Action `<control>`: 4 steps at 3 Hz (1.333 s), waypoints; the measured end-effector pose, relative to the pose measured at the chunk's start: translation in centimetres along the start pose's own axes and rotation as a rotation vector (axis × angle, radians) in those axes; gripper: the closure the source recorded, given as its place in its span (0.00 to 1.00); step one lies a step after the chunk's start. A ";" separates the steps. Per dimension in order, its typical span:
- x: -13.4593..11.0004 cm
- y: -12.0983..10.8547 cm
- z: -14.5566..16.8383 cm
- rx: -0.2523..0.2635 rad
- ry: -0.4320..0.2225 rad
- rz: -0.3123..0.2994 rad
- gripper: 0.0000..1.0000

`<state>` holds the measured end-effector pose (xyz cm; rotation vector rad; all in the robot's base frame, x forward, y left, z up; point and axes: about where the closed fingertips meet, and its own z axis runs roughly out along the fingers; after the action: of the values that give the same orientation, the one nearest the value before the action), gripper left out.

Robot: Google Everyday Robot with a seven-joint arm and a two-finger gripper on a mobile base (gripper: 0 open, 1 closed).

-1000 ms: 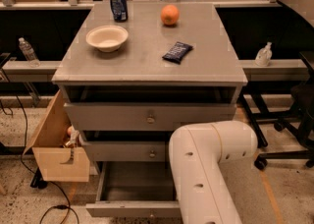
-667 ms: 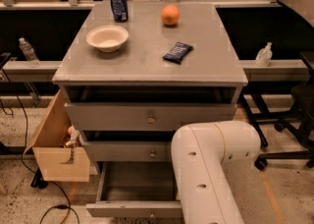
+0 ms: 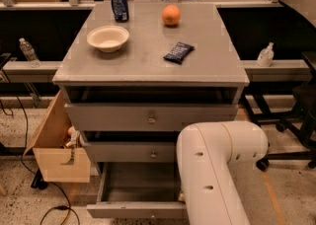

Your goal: Open bottom drawer

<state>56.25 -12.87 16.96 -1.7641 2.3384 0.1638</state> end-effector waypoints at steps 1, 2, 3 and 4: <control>0.1 0.4 -1.3 0.043 -0.031 -0.010 0.60; -0.2 0.9 -3.8 0.119 -0.076 -0.039 0.84; -0.4 1.4 -5.6 0.161 -0.112 -0.067 1.00; -0.2 1.9 -7.1 0.186 -0.144 -0.085 1.00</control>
Offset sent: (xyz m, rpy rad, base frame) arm -0.0190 -0.0080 0.0704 0.0585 -0.2569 0.0253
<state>53.83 -13.69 23.84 -1.6982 2.1015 0.0563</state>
